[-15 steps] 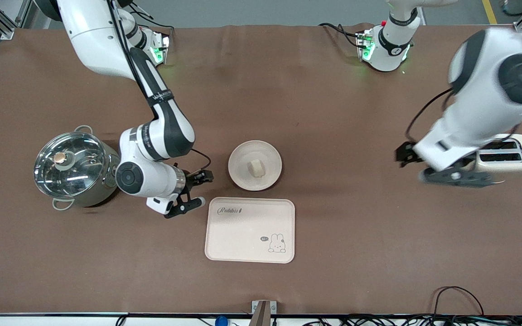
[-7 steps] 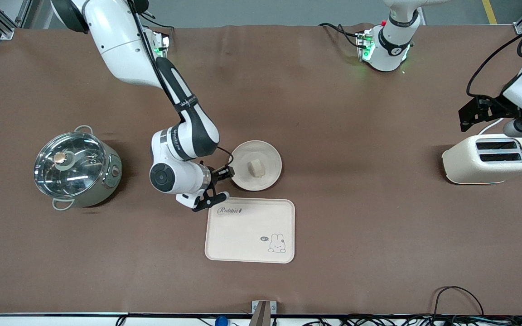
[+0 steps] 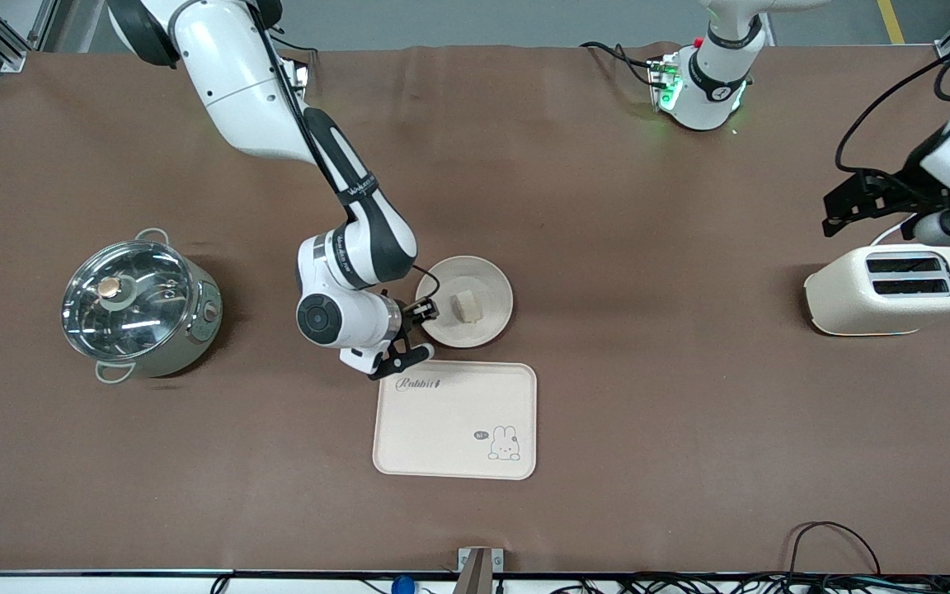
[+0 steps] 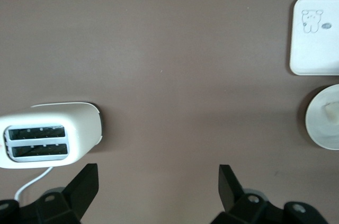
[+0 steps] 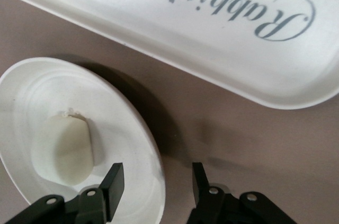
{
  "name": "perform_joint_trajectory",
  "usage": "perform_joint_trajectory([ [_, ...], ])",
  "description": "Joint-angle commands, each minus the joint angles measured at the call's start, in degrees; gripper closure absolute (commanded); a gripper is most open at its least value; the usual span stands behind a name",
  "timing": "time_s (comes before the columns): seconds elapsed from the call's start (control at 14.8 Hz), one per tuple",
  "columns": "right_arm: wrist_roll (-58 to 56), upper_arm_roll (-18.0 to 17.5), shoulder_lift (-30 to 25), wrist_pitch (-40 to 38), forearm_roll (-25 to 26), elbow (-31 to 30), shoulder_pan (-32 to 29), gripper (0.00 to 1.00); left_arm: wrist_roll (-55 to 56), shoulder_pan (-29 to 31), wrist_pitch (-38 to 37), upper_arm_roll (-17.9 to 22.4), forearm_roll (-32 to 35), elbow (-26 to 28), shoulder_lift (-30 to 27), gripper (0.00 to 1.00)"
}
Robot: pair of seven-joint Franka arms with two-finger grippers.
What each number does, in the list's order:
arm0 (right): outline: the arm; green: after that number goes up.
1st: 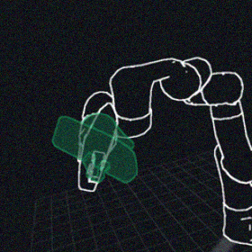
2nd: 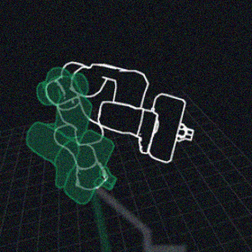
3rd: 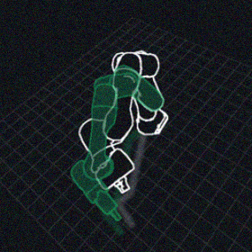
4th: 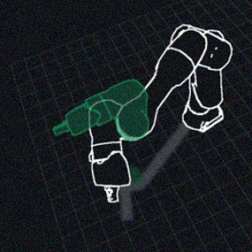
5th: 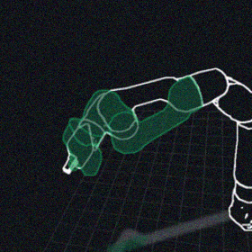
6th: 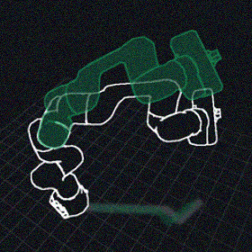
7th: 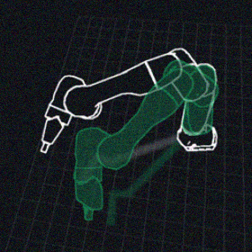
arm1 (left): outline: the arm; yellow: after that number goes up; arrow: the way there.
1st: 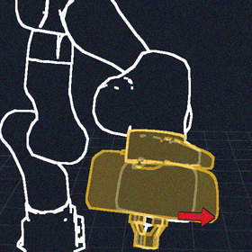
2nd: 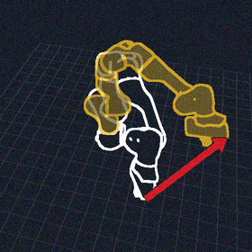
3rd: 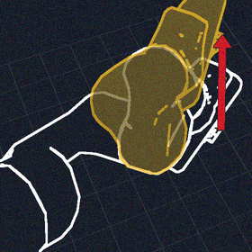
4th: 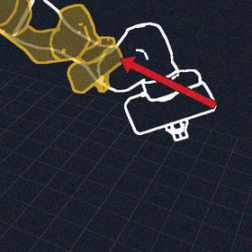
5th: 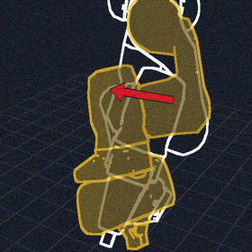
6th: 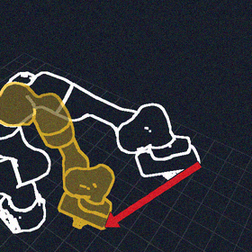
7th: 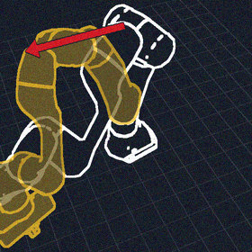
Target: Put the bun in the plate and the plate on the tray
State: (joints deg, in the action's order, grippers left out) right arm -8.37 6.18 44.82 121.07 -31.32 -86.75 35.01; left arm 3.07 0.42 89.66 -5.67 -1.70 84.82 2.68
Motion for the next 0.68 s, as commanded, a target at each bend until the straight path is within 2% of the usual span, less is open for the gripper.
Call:
perform_joint_trajectory([
  [0.0, -0.16, 0.06, 0.53, 0.39, -1.28, 0.18, 0.32, 0.50, -0.79, 0.37, -2.21, 0.57, -2.43, -1.50, 0.04, 0.00],
  [0.14, -0.16, 0.06, 0.71, 0.48, -1.28, 0.18, 0.41, 0.51, -0.88, -0.07, -2.21, 0.31, -2.35, -1.59, 0.13, 0.00],
  [0.41, -0.07, 0.06, 1.15, 0.48, -1.37, 0.18, 0.32, 0.68, -0.79, 0.02, -2.21, -0.04, -2.35, -1.59, -0.22, 0.00],
  [0.61, 0.37, 0.06, 1.15, 0.39, -1.37, 0.35, 0.32, 0.76, -0.62, 0.10, -2.30, -0.04, -2.17, -1.33, -0.22, 0.00],
])
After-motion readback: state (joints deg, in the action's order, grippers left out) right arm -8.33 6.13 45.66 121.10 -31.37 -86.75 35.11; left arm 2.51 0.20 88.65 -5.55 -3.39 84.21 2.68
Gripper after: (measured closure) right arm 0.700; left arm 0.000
